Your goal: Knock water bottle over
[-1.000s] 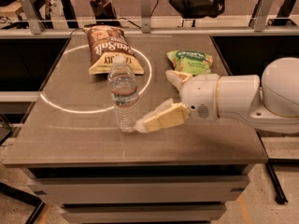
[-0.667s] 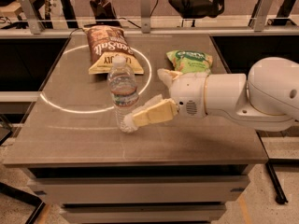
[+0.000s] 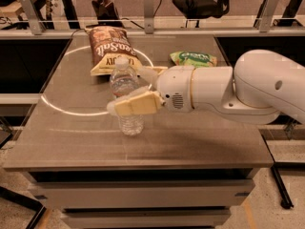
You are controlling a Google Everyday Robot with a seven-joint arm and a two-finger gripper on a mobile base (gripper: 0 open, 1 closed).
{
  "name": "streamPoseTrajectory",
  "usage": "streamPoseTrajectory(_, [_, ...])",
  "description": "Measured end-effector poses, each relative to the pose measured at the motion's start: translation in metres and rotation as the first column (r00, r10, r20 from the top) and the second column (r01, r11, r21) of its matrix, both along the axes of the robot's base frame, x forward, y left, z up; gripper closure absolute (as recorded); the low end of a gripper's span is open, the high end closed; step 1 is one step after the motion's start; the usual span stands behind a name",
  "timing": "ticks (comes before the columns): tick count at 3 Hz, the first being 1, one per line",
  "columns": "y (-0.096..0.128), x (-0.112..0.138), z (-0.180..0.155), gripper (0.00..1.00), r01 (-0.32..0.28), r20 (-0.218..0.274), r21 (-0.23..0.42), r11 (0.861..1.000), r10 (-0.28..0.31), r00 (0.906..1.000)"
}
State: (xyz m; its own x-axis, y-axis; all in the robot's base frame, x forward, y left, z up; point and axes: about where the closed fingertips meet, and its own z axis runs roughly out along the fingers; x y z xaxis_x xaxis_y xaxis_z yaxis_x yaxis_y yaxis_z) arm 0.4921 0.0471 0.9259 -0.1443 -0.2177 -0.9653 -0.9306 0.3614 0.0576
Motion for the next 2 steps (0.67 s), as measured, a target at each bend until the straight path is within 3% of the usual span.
streamPoseTrajectory(2, [0.0059,-0.0042,0.0016,0.64,-0.014,-0.011,0.004,1.000,0.014,0.9999])
